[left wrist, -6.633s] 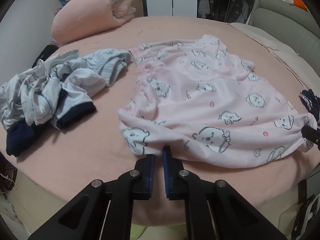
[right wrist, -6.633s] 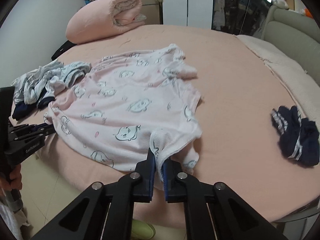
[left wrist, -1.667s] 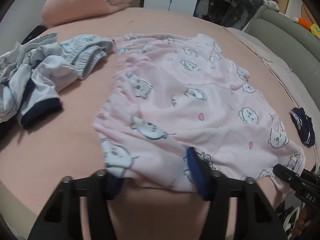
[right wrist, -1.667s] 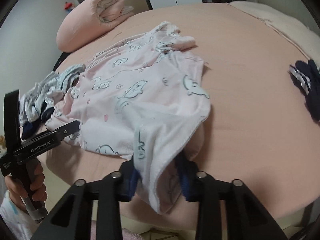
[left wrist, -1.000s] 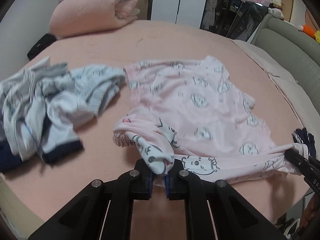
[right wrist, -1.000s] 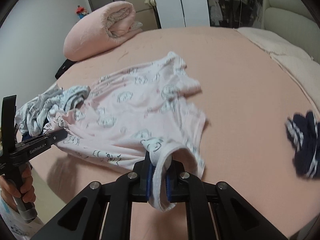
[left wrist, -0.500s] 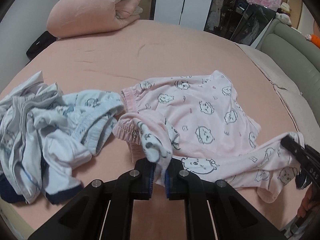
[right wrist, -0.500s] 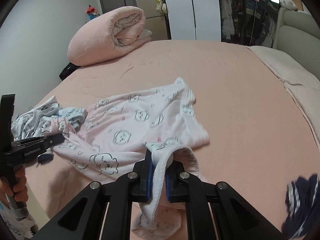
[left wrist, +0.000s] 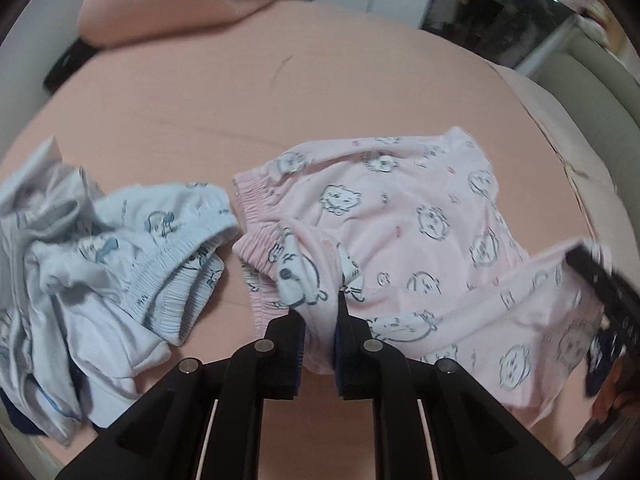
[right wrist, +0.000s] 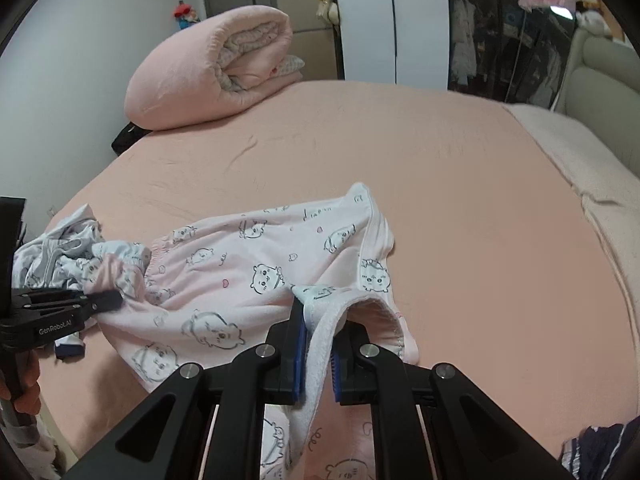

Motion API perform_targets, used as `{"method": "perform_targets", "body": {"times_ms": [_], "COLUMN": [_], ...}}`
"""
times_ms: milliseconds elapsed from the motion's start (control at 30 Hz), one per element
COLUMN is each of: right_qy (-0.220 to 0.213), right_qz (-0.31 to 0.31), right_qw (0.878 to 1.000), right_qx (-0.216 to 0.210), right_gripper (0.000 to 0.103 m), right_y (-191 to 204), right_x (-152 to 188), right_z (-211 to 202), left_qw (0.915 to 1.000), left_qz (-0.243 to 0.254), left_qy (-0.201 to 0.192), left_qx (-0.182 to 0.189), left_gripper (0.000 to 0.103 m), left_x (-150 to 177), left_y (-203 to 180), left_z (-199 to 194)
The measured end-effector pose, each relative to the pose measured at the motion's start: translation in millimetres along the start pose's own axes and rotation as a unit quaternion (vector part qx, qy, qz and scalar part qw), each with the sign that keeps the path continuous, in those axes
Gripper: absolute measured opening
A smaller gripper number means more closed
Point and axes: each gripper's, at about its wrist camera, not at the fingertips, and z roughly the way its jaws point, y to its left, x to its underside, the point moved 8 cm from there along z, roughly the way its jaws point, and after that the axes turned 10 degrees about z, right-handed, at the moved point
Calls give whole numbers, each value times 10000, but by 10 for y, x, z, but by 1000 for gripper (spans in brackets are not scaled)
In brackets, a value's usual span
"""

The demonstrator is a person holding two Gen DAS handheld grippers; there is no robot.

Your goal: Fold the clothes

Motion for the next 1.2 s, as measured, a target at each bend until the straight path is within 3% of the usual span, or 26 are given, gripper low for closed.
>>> {"method": "perform_targets", "body": {"times_ms": [33, 67, 100, 133, 167, 200, 367, 533, 733, 900, 1200], "right_qy": [62, 127, 134, 126, 118, 110, 287, 1177, 1173, 1546, 1920], "right_qz": [124, 241, 338, 429, 521, 612, 862, 1212, 1662, 1837, 1933], "right_qw": [9999, 9996, 9993, 9990, 9985, 9980, 9953, 9819, 9760, 9665, 9573], "right_qx": [-22, -34, -57, -83, -110, -136, -349, -856, -771, -909, -968], "right_gripper": [11, 21, 42, 52, 70, 74, 74, 75, 75, 75, 75], "right_y": [-25, -50, -72, -93, -113, -134, -176, -182, -452, -503, -372], "right_x": [-5, -9, -24, -41, -59, -77, -149, -109, -124, -16, 110], "right_z": [27, 53, 57, 56, 54, 53, 54, 196, 177, 250, 391], "left_qw": [9999, 9998, 9994, 9990, 9984, 9979, 9941, 9973, 9998, 9997, 9965], "left_qz": [-91, -207, -322, -437, -549, -625, -994, -695, -101, 150, -330], "left_qy": [54, 55, 56, 57, 54, 10, -208, -52, 185, 168, 428], "left_qx": [12, 35, 57, 80, 104, 152, 389, 240, -55, 121, 633], "left_gripper": [19, 34, 45, 69, 78, 79, 80, 80, 80, 80, 80], "left_x": [-26, -55, -84, -113, -141, -157, -233, -98, 78, -52, -276], "left_y": [32, 68, 105, 141, 177, 206, 349, 369, 317, 255, 332], "left_z": [22, 17, 12, 7, -1, -33, -193, -108, 48, 68, 298]}}
